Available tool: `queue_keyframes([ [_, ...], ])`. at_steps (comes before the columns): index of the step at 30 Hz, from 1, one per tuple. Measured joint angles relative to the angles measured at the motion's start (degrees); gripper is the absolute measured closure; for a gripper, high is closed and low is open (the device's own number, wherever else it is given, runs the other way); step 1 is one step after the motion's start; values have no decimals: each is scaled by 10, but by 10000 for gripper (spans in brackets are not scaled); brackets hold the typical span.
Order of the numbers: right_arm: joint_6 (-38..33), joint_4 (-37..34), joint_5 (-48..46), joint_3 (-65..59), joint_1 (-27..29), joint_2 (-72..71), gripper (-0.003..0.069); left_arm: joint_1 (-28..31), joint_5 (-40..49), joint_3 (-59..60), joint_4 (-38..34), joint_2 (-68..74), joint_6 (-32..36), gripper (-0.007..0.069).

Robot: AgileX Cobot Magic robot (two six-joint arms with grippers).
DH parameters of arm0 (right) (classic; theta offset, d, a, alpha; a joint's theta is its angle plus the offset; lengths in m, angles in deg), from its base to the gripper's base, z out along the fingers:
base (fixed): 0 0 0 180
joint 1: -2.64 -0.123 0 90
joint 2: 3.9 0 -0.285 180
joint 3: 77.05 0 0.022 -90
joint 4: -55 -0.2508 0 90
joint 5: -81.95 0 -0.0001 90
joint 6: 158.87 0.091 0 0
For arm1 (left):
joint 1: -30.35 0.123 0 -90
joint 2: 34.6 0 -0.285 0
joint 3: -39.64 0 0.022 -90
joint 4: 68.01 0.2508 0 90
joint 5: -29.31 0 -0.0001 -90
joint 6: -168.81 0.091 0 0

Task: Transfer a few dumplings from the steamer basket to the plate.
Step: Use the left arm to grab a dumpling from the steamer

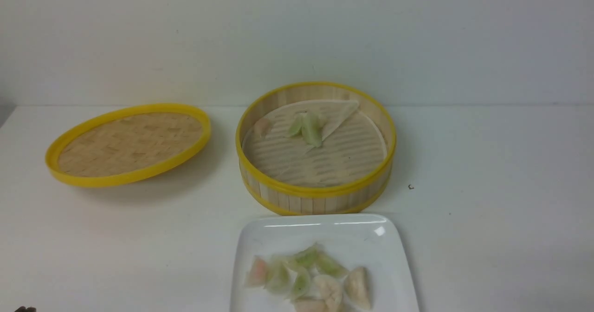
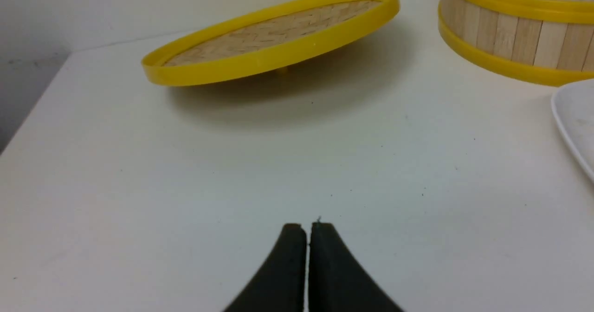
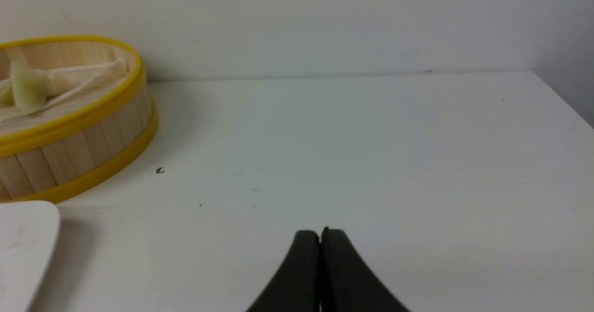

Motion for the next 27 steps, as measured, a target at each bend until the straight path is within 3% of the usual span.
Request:
queue_keyframes([
  [5, -1, 0, 0, 0, 0, 0, 673, 0, -45, 1, 17, 0, 2, 631],
  [6, 0, -5, 9, 0, 0, 0, 673, 0, -97, 1, -14, 0, -24, 631],
  [8, 5, -22, 23, -2, 0, 0, 673, 0, -119, 1, -32, 0, -39, 631],
  [10, 43, -94, 85, -3, 0, 0, 673, 0, -200, 1, -98, 0, -95, 631],
  [11, 47, -101, 97, -3, 0, 0, 673, 0, -207, 1, -103, 0, -95, 631],
  [14, 121, -217, 190, -3, 0, 0, 673, 0, -336, 1, -170, 0, -129, 631],
  [20, 146, -261, 251, -3, 0, 0, 673, 0, -522, -3, -228, 0, -138, 631],
  [22, 151, -265, 261, -3, 0, 0, 673, 0, -520, -15, -236, 0, -140, 631],
  [25, 166, -259, 235, 22, -3, 0, 673, 0, -427, -106, -246, 25, -143, 631],
  [26, 164, -227, 166, 71, -14, 13, 673, 0, -310, -180, -236, 73, -143, 631],
  [27, 162, -222, 156, 87, -15, 16, 673, 0, -295, -200, -232, 88, -141, 631],
])
